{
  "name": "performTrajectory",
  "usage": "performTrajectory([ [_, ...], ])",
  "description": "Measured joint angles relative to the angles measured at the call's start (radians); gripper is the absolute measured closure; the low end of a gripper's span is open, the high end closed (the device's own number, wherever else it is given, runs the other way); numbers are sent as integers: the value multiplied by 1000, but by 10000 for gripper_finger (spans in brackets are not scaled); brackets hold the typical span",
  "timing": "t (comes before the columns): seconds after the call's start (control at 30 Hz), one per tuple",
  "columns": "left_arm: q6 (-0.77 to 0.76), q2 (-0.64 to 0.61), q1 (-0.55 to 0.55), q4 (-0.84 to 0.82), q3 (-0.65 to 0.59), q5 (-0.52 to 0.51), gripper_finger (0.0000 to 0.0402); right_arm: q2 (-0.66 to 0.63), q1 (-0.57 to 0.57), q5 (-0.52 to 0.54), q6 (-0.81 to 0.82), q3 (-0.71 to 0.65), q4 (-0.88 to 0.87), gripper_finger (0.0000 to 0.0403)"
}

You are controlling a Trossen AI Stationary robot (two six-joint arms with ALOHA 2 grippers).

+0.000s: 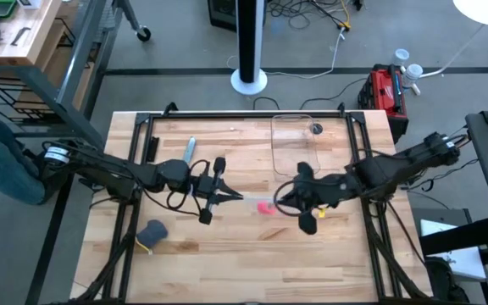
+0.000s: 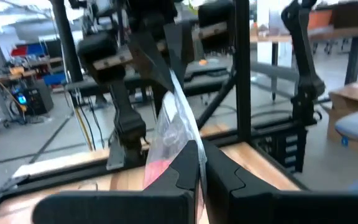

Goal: Roll bandage
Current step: Close the transparent zip bag

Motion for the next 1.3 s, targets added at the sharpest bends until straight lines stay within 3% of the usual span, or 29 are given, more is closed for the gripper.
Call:
performTrajectory([
  [0.17, -4, 0, 0, 72, 0, 0, 401, 3, 1, 7, -22, 0, 1, 393],
  [0.3, -23, 0, 0, 79, -1, -61, 401, 21, 1, 7, -25, -1, -3, 376],
  [0.67, -44, -1, 0, 79, -1, -138, 401, -11, 0, 37, 2, -1, -20, 265],
  [0.9, 19, 0, -13, 111, -1, -81, 401, -89, 0, 174, 59, -1, -184, 241],
  [1.03, 47, 0, -31, 163, -1, -59, 401, -131, 4, 198, 75, -15, -229, 241],
  [1.13, 61, 1, -36, 181, -1, -64, 401, -159, 10, 198, 37, -49, -186, 240],
  [1.3, 79, 1, -39, 185, -1, -64, 401, -182, 44, 185, -78, -190, 81, 242],
])
